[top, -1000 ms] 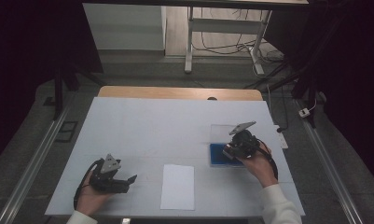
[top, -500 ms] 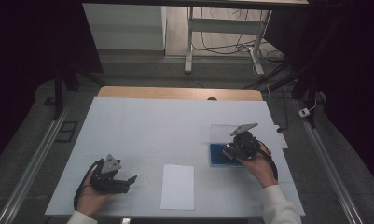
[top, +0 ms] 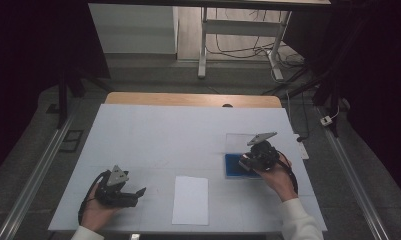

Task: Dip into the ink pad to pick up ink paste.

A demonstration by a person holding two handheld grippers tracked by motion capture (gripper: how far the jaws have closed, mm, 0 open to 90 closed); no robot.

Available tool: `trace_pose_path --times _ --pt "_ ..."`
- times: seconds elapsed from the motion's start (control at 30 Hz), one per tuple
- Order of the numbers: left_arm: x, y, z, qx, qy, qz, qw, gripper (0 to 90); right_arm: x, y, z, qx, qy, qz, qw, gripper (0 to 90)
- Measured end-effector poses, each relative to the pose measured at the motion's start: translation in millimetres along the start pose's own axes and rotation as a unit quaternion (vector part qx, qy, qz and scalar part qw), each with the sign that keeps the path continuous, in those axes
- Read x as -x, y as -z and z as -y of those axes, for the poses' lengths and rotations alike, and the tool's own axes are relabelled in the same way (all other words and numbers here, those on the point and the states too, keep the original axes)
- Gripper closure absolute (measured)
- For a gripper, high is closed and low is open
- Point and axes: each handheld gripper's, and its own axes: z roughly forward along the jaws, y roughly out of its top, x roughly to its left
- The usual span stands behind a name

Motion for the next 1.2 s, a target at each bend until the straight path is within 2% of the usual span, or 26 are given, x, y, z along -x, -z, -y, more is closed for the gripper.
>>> trace_pose_path --times 0.07,0.17,0.33,0.47,0.53,0.7,0.8,0.97,1.2 --pt "-0.8 0.4 0.1 0.003 0.002 0.0 1.0 14.8 1.6 4.0 -1.1 0.0 -0.002 -0.005 1.0 70.2" --pt "-1.8 0.5 0.0 0.004 0.002 0.002 1.0 14.8 3.2 15.9 -3.1 0.035 -0.022 -0.009 0.9991 70.2" --pt "-1.2 0.8 0.0 0.004 0.001 0.002 1.0 14.8 -3.2 37.6 -12.2 0.059 -0.004 -0.01 0.9982 70.1" --pt "-0.9 2.3 -0.2 0.006 0.001 0.001 1.0 14.8 -6.6 43.9 -13.6 0.07 0.015 0.0 0.9974 70.1" --pt "-1.3 2.4 -0.2 0.007 0.001 0.001 1.0 14.9 -8.9 44.9 -14.1 0.076 0.015 0.005 0.997 70.1" --pt "-2.4 0.4 0.7 0.003 0.003 0.0 1.0 14.8 -10.2 42.5 -15.5 0.068 0.023 0.006 0.9974 70.1" --pt "-3.0 0.9 0.7 0.004 0.004 0.001 1.0 14.8 -10.8 40.2 -16.0 0.062 0.02 0.005 0.9979 70.1" --pt "-2.6 0.7 0.8 0.004 0.003 0.0 1.0 14.8 -11.9 36.9 -16.1 0.06 0.022 0.016 0.9978 70.1" --pt "-2.5 0.3 0.8 0.003 0.002 0.0 1.0 14.8 -9.2 25.6 -13.3 0.04 0.021 0.013 0.9989 70.2"
